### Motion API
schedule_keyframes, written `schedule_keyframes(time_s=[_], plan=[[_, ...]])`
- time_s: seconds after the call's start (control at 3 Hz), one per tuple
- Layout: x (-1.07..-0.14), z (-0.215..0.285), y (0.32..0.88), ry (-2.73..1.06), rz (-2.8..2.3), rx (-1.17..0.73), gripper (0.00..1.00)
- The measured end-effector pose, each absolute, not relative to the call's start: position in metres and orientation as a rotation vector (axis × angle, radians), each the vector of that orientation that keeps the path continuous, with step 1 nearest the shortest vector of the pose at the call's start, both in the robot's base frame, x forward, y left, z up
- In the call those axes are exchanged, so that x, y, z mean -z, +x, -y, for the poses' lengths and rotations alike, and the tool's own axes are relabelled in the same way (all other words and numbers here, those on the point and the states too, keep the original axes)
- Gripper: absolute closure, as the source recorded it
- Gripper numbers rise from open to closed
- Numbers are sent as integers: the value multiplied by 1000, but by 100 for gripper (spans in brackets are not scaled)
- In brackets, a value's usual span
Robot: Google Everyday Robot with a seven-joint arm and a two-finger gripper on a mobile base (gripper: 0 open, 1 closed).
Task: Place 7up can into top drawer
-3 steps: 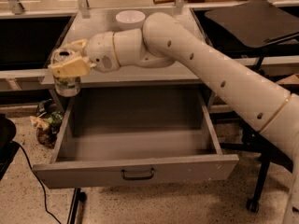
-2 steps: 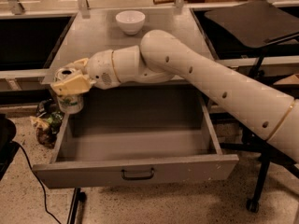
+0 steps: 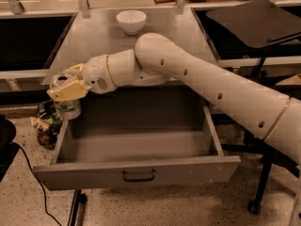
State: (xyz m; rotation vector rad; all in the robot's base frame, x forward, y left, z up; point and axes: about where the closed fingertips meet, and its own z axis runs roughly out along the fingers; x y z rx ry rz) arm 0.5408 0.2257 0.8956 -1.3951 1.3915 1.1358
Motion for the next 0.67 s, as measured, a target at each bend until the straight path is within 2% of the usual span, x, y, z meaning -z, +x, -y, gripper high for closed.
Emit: schedule_keyframes(time_s=[0.67], plan=[[-805, -224, 561, -1470, -1455, -1085, 100]])
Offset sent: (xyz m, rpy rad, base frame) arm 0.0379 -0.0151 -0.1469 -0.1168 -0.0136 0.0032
